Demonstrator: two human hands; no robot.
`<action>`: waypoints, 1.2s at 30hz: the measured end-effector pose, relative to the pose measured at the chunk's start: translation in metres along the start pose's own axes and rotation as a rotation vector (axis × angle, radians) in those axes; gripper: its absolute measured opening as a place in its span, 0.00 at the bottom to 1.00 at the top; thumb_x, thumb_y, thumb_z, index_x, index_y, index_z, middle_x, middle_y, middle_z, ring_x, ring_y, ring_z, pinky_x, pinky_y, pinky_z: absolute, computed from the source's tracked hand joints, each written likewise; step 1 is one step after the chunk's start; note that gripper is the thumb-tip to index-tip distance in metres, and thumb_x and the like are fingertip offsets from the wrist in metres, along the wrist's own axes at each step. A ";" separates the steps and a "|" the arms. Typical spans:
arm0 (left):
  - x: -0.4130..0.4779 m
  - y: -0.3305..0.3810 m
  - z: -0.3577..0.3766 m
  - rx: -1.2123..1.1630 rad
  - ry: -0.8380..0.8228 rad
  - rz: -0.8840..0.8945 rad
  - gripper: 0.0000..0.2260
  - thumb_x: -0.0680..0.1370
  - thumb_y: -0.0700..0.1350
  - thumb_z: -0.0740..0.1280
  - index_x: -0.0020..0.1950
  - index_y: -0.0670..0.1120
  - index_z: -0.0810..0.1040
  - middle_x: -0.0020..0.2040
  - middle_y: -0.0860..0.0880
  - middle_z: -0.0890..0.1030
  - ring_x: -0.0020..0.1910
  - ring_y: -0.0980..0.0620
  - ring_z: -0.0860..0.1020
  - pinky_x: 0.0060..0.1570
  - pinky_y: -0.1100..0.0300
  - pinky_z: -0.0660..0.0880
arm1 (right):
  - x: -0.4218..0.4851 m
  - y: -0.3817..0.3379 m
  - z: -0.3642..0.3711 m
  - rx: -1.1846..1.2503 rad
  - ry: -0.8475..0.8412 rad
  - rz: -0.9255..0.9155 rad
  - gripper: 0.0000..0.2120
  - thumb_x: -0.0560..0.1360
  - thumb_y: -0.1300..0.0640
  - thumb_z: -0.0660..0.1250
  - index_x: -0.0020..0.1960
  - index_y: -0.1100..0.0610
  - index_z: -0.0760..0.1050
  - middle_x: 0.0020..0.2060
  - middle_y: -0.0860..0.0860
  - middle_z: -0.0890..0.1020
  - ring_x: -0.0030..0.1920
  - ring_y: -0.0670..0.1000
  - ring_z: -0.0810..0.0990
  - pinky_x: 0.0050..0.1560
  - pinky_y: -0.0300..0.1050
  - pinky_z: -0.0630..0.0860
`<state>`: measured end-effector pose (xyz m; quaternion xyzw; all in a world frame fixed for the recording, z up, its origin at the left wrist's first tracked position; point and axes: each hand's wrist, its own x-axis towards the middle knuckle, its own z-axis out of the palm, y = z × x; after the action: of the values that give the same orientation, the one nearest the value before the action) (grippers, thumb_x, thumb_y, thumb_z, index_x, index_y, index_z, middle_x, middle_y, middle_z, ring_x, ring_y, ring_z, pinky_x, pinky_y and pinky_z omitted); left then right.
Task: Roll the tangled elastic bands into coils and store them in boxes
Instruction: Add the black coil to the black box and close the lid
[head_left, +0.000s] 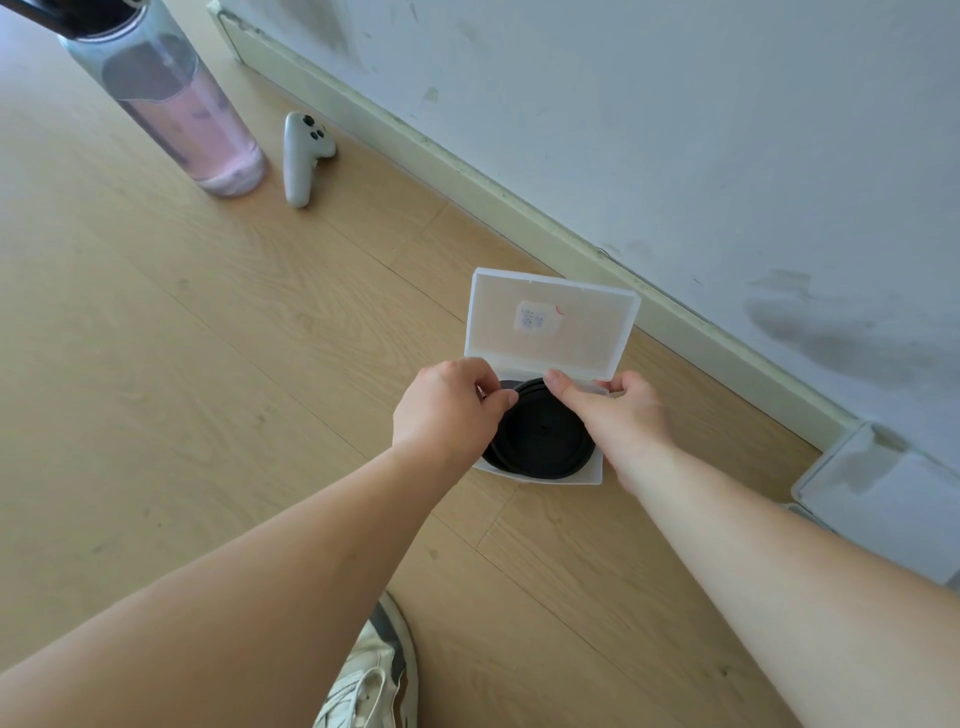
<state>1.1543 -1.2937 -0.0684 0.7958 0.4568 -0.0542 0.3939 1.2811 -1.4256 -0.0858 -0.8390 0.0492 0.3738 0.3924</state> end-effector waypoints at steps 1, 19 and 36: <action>0.001 0.000 0.001 0.009 -0.002 -0.024 0.08 0.76 0.56 0.73 0.42 0.53 0.81 0.38 0.56 0.79 0.37 0.57 0.77 0.34 0.61 0.71 | 0.001 0.000 0.002 -0.001 -0.004 0.007 0.27 0.63 0.36 0.82 0.51 0.49 0.73 0.49 0.42 0.79 0.51 0.50 0.80 0.50 0.47 0.76; 0.005 -0.003 -0.001 -0.121 0.022 -0.101 0.09 0.75 0.57 0.74 0.41 0.54 0.81 0.39 0.55 0.81 0.40 0.56 0.80 0.37 0.60 0.75 | 0.002 -0.002 0.005 0.026 0.027 0.023 0.28 0.63 0.37 0.82 0.53 0.48 0.74 0.54 0.47 0.81 0.55 0.54 0.81 0.49 0.49 0.77; -0.041 0.012 -0.058 0.043 0.008 0.326 0.31 0.72 0.36 0.63 0.74 0.52 0.72 0.66 0.55 0.76 0.68 0.51 0.72 0.64 0.53 0.73 | -0.067 -0.041 -0.038 -0.698 -0.159 -0.609 0.26 0.64 0.43 0.83 0.56 0.47 0.74 0.59 0.44 0.70 0.64 0.50 0.70 0.53 0.44 0.66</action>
<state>1.1240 -1.2854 -0.0037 0.8679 0.3218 0.0039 0.3784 1.2713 -1.4378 0.0003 -0.8658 -0.3581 0.2987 0.1814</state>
